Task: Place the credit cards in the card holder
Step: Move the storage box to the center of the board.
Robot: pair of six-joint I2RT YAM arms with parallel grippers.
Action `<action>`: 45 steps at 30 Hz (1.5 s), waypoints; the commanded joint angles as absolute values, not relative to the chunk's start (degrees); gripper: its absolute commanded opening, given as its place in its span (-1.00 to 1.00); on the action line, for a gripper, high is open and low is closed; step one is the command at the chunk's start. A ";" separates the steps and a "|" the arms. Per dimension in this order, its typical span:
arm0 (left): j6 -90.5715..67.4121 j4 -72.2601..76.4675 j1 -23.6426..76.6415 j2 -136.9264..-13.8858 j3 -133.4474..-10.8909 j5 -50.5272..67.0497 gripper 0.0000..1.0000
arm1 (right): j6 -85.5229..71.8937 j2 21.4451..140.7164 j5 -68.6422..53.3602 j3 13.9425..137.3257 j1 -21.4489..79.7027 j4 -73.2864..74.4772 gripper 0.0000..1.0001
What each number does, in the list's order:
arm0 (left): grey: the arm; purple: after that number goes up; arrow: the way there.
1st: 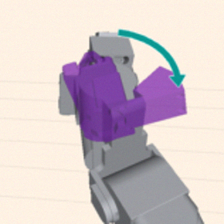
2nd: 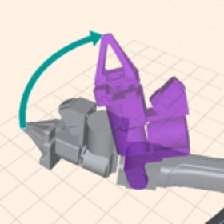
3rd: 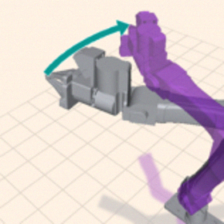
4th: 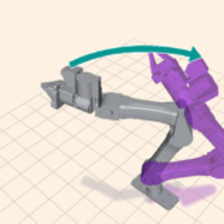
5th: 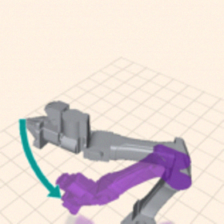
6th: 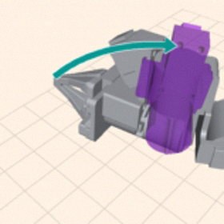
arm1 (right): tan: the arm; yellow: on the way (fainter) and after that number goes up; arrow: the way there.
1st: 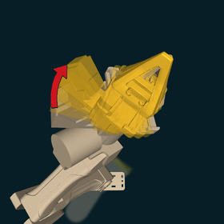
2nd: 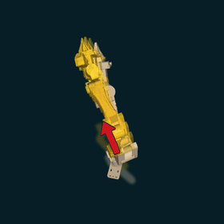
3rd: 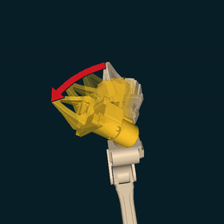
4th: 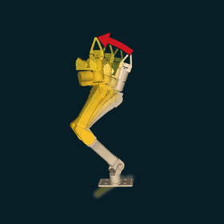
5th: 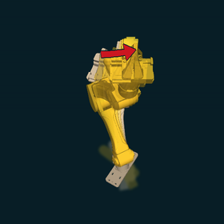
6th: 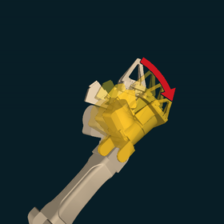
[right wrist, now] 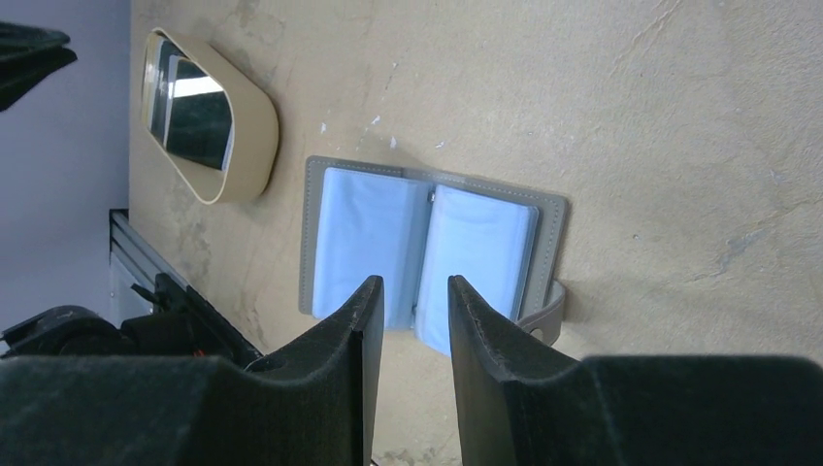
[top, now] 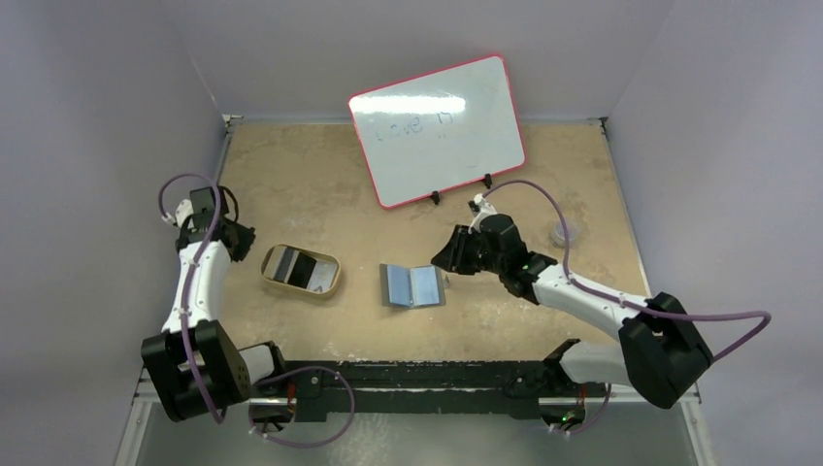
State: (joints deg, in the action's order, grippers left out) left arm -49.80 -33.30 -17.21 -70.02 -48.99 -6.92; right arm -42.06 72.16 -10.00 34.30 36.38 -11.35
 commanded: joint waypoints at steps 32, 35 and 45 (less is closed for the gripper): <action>-86.76 -41.53 -4.79 -62.85 -33.97 -13.36 -1.00 | -42.59 67.73 -9.74 32.41 36.86 -12.25 -0.34; -87.40 -39.01 -3.02 -64.16 -34.53 -12.86 -1.00 | -42.41 67.21 -9.12 32.55 36.83 -11.72 -0.33; -93.87 -29.26 10.22 -68.07 -35.92 -15.31 -1.00 | -42.88 66.79 -8.85 32.52 36.85 -11.73 -0.33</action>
